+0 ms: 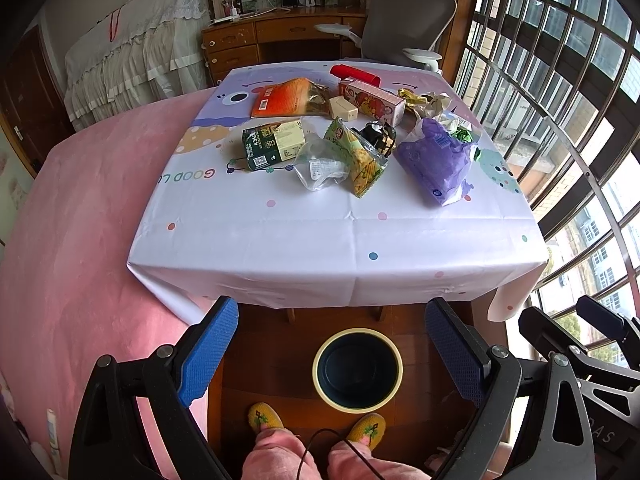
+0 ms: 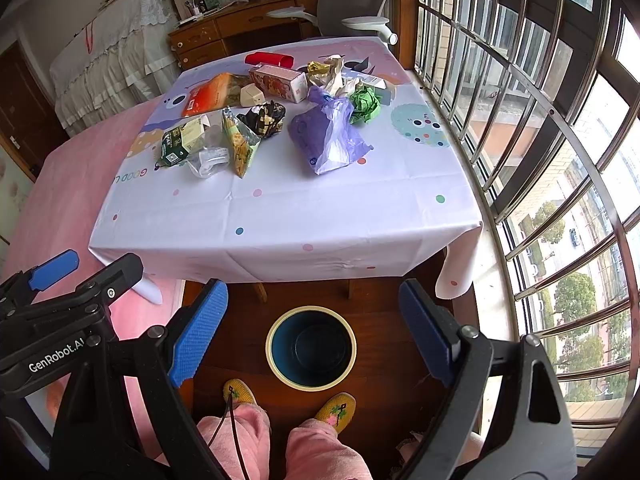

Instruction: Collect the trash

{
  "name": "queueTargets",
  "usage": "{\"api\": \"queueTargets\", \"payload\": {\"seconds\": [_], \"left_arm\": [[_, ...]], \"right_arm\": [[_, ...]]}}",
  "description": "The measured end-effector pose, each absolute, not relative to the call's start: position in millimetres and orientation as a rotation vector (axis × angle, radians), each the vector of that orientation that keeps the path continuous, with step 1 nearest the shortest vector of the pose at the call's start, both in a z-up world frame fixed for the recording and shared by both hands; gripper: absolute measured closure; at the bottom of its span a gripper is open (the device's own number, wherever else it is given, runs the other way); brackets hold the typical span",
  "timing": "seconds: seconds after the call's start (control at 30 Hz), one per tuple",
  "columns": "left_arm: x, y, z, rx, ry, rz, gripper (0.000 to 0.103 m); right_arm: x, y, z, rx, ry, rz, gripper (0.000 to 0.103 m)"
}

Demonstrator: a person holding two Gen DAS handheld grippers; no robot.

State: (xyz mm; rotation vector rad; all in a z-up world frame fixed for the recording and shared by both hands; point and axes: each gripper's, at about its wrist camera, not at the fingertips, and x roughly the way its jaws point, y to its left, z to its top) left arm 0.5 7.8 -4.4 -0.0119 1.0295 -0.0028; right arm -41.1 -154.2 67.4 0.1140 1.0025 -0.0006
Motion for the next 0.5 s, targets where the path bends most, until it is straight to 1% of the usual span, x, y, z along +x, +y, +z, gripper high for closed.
{"api": "queueTargets", "payload": {"seconds": [0.5], "left_arm": [[0.5, 7.2, -10.9, -0.018, 1.029, -0.007, 0.007]], "right_arm": [[-39.6, -154.8, 66.5, 0.118, 1.007, 0.001, 0.017]]}}
